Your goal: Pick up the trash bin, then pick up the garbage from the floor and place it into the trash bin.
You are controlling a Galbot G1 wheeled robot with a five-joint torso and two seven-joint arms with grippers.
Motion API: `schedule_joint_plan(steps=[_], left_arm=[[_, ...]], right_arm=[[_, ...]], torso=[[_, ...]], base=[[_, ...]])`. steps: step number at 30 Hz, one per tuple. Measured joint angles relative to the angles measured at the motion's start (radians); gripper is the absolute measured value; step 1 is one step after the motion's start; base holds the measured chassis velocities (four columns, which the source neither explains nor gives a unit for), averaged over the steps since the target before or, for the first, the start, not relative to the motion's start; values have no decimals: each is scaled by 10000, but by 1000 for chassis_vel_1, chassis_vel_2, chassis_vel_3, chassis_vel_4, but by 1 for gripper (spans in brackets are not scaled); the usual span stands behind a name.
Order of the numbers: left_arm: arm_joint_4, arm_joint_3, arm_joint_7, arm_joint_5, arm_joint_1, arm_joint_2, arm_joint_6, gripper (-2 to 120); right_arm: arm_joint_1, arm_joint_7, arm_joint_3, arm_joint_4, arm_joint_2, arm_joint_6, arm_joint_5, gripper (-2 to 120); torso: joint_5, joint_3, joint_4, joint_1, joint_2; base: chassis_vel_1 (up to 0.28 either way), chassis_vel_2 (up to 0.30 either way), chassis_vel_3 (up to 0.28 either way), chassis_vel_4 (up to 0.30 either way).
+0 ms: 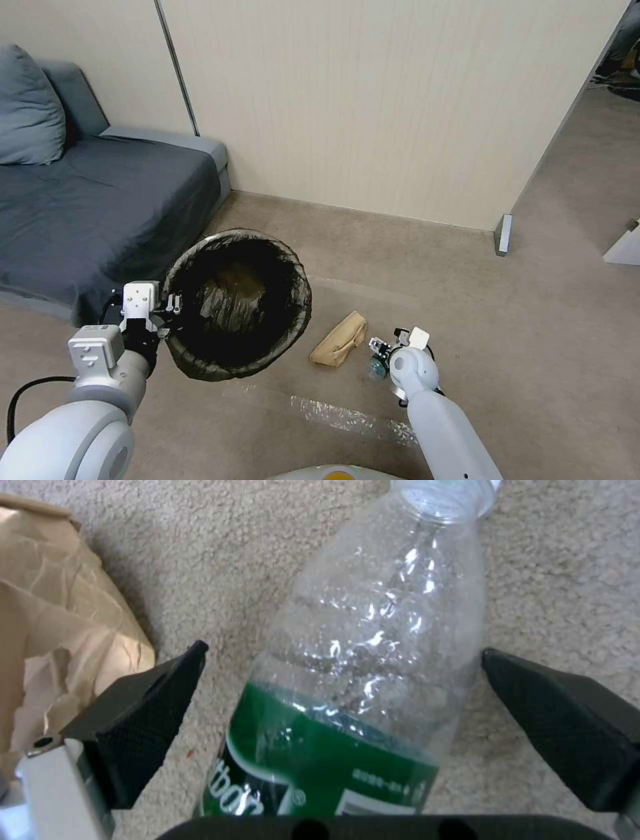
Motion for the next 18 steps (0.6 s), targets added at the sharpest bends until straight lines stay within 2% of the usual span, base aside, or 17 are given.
schedule_joint_plan(steps=[10,18], left_arm=[[1,-2,4,12,5,0,-6,1],[21,4,21,23,-23,-10,-13,1]], right_arm=[[-9,-32,57,-177,85,213,-72,94],[-228,-74,27,170,-18,278,-128,76]], torso=[[-7,-3,-4,-2,3],[-3,-1,-10,-1,2]], base=[[0,0,0,0],[0,0,0,0]])
